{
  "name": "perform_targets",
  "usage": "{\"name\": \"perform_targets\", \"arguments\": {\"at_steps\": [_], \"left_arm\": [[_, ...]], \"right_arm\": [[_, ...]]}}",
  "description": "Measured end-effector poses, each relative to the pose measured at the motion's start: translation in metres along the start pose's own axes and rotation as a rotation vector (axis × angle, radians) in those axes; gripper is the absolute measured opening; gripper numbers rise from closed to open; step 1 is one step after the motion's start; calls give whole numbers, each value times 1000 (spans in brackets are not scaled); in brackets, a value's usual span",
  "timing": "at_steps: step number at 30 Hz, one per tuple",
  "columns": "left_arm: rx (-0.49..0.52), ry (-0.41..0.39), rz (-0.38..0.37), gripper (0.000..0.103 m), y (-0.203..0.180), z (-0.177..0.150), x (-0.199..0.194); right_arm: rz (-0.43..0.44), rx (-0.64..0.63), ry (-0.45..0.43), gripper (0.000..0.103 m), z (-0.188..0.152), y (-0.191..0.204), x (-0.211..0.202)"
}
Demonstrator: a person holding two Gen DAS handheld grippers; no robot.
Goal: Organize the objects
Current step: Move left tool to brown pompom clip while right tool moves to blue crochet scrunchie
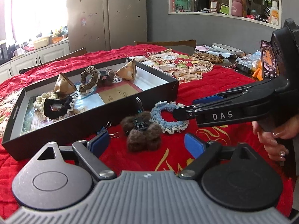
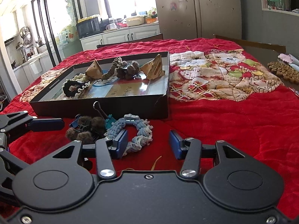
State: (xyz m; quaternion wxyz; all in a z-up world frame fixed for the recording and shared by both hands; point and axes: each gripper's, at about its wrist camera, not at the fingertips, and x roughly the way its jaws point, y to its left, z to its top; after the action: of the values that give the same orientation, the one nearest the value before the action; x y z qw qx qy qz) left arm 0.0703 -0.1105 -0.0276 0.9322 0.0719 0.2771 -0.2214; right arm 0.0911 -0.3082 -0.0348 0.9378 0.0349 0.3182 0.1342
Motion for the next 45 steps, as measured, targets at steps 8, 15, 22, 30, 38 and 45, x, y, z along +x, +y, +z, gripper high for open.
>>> {"name": "perform_targets", "arguments": {"at_steps": [8, 15, 22, 30, 38, 45], "left_arm": [[-21, 4, -6, 84, 0, -2, 5], [-39, 20, -12, 75, 2, -2, 9], [-53, 24, -14, 71, 4, -2, 10], [-75, 29, -12, 63, 7, -1, 12], [-97, 18, 4, 61, 9, 0, 13], [-113, 14, 13, 53, 12, 2, 15]], "right_arm": [[-3, 1, 0, 45, -1, 3, 5], [-5, -16, 3, 31, -2, 6, 7], [-11, -42, -2, 22, -2, 10, 6], [-6, -36, -3, 16, -3, 10, 4], [-3, -32, -6, 14, -4, 9, 1], [-5, -39, -8, 13, -5, 9, -2]]}}
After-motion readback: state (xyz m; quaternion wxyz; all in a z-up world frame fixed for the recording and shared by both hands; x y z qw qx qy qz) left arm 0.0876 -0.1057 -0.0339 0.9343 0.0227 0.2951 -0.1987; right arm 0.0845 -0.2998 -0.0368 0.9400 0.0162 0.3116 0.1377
